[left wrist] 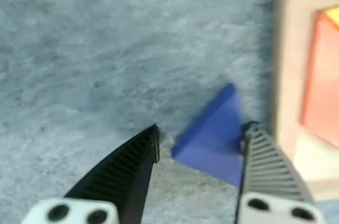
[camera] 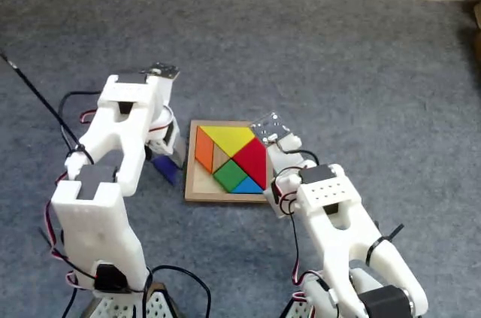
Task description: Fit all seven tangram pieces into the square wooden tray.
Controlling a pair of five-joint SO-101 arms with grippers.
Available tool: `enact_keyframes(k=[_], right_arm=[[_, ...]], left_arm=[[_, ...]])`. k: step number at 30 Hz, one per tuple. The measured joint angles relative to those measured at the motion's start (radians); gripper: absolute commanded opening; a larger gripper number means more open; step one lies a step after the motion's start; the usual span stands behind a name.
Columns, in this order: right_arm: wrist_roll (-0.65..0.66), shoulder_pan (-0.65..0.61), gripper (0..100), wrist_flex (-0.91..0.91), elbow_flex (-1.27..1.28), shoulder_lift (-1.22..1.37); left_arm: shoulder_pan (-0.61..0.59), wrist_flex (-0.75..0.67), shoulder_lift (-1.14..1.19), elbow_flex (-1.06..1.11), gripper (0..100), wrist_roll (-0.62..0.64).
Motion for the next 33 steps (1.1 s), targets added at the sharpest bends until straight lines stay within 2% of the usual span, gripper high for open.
enact_keyframes(k=[11,16,21,25,33], right_arm=[[0.0,0.0,5.1,0.0,0.0,0.0],[0.0,0.0,5.1,0.0,0.0,0.0],[0.0,0.0,5.1,0.0,0.0,0.0],[0.0,0.0,5.1,0.0,0.0,0.0],[0.0,0.0,5.1,0.0,0.0,0.0]], left_arm=[[0.061,0.017,-0.002,0.005,21,0.0],[0.063,0.078,-0.037,0.008,22,0.0],[0.066,0.126,-0.141,0.011,29,0.002],[0.064,0.13,-0.192,0.06,29,0.048],[0.064,-0.021,-0.203,0.241,29,0.183]])
